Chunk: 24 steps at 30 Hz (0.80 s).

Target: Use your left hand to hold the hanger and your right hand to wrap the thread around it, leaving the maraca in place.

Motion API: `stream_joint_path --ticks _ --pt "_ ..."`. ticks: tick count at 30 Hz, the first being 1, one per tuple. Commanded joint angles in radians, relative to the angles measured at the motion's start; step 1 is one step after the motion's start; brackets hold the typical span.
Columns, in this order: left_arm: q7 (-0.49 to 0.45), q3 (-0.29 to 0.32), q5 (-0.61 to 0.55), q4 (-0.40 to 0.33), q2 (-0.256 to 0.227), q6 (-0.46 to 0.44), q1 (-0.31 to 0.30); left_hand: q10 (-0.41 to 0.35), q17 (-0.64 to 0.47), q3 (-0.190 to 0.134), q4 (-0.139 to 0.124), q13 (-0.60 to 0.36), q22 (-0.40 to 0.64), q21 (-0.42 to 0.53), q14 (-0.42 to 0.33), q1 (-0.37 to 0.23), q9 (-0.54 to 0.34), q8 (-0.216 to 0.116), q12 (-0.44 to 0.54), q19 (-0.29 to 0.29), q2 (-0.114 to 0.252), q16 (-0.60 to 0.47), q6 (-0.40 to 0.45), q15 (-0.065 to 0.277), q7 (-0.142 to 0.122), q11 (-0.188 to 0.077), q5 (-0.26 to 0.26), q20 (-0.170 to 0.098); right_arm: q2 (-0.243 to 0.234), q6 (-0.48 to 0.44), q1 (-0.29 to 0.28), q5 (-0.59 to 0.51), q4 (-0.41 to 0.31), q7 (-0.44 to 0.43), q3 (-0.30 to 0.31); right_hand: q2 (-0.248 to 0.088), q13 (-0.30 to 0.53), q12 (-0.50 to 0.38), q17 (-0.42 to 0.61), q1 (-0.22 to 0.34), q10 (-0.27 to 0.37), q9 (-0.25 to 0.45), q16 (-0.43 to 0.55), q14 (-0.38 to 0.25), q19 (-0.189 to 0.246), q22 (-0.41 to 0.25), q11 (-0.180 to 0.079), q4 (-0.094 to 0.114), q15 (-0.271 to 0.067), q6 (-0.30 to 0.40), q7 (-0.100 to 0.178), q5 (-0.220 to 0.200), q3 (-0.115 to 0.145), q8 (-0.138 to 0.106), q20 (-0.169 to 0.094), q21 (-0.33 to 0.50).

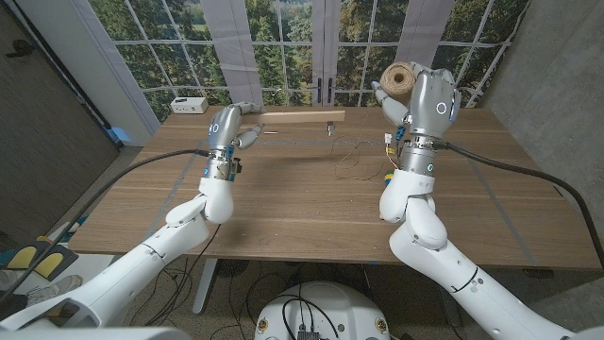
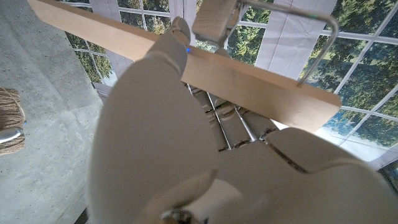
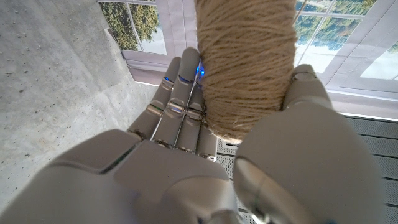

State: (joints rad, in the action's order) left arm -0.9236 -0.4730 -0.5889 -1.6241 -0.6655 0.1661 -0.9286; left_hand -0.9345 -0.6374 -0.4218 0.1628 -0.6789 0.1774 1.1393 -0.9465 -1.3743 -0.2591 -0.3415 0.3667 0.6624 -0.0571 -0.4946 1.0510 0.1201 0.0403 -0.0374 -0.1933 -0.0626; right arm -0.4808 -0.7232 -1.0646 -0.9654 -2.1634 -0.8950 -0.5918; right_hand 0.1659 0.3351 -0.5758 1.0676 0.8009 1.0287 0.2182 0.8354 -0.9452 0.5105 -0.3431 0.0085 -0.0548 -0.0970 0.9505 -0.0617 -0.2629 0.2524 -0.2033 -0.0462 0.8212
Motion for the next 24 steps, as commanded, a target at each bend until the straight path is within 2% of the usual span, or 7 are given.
stream_joint_path --ticks 1,10,16,24 --pt "0.017 0.009 0.057 -0.04 -0.008 0.049 -0.016 -0.007 -0.004 -0.02 -0.01 -0.006 0.002 0.007 -0.023 -0.13 -0.012 -0.007 -0.002 -0.006 0.152 0.0 0.058 0.046 0.048 -0.002 -0.002 -0.12 0.0 -0.013 -0.037 0.004 0.013 0.036 0.033 -0.331 0.125 -0.03 0.007 0.333 0.078 0.003 -0.005 -0.043 -0.004 0.004 -0.059 0.002 -0.129 0.115 0.108 -0.005 -0.003 0.002 -0.117 0.008" --pt "0.061 0.064 0.101 -0.114 -0.035 0.044 -0.084 -0.006 -0.008 -0.02 -0.011 -0.01 0.002 0.01 -0.023 -0.128 -0.014 -0.006 -0.006 -0.007 0.152 0.002 0.057 0.047 0.046 -0.005 -0.001 -0.12 -0.005 -0.04 0.042 0.045 0.11 0.108 0.037 -0.33 0.131 -0.028 0.011 0.335 0.073 0.002 -0.014 -0.041 -0.009 0.009 -0.061 0.003 -0.129 0.116 0.109 -0.006 -0.006 0.002 -0.117 0.012" --pt "0.061 0.1 0.123 -0.137 -0.035 0.061 -0.12 -0.005 -0.01 -0.021 -0.011 -0.012 0.001 0.011 -0.023 -0.128 -0.015 -0.005 -0.008 -0.008 0.152 0.003 0.056 0.046 0.047 -0.006 -0.001 -0.12 -0.029 -0.09 0.118 0.016 0.171 0.177 0.003 -0.329 0.13 -0.025 0.015 0.335 0.072 0.001 -0.019 -0.041 -0.012 0.013 -0.062 0.003 -0.129 0.115 0.112 -0.007 -0.009 0.002 -0.119 0.015" --pt "0.131 0.126 0.188 -0.147 -0.035 0.107 -0.135 -0.007 -0.01 -0.023 -0.01 -0.012 0.001 0.012 -0.023 -0.128 -0.015 -0.003 -0.012 -0.01 0.152 0.007 0.055 0.048 0.049 -0.002 -0.001 -0.121 -0.046 -0.135 0.194 -0.014 0.213 0.24 -0.044 -0.329 0.133 -0.024 0.018 0.336 0.073 0.001 -0.027 -0.04 -0.015 0.019 -0.063 0.004 -0.129 0.115 0.113 -0.009 -0.012 0.003 -0.119 0.02"
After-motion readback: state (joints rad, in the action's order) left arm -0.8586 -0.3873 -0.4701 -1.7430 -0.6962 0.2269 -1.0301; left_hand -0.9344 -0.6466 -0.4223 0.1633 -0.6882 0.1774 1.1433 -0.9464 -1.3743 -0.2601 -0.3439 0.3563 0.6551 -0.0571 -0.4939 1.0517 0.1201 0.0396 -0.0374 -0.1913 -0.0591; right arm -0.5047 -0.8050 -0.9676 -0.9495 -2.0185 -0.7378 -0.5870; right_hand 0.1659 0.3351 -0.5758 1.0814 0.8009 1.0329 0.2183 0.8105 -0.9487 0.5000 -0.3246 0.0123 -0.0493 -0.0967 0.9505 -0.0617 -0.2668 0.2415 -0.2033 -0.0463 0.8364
